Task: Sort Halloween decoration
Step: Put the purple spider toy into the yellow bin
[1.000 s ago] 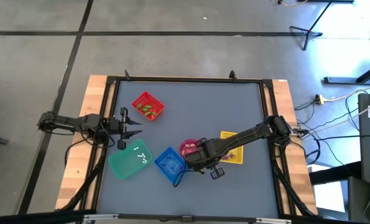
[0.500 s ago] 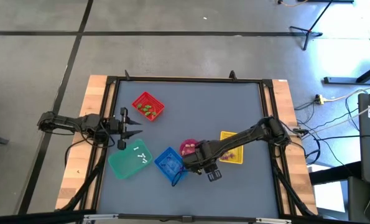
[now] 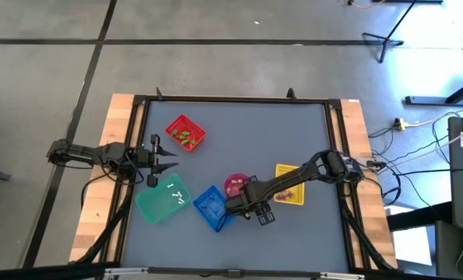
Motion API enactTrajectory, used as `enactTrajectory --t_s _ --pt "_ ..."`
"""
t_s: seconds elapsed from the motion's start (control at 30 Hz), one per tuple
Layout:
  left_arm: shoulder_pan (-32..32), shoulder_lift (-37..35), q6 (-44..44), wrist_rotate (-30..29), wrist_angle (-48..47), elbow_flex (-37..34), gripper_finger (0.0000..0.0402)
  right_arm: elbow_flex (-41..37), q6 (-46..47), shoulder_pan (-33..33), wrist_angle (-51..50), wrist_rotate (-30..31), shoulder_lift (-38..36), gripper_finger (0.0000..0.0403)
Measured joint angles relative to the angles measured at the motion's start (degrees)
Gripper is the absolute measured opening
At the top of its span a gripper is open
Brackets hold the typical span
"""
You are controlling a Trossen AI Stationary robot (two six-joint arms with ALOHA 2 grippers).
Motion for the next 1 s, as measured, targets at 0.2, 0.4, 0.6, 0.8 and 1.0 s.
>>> enactTrajectory --t_s 0.2,0.4,0.6,0.8,1.0 --pt "0.0 0.01 0.02 0.0 0.0 0.0 0.013 0.0 -0.02 -0.02 -0.01 -1.33 0.0 0.0182" --pt "0.0 0.01 0.02 0.0 0.0 0.0 0.013 0.0 -0.04 0.0 -0.4 -2.79 -0.12 0.0182" --pt "0.0 -0.01 0.02 0.0 0.0 0.0 0.013 0.0 0.81 0.0 -1.96 -2.57 -0.19 0.0182" --pt "0.0 -0.02 -0.03 0.02 0.0 0.0 0.013 0.03 4.39 0.0 -2.05 -1.8 -1.02 0.0182" --pt "0.0 -0.02 -1.16 0.09 0.02 0.0 0.013 0.04 4.3 0.0 -1.53 1.63 -2.86 0.0182"
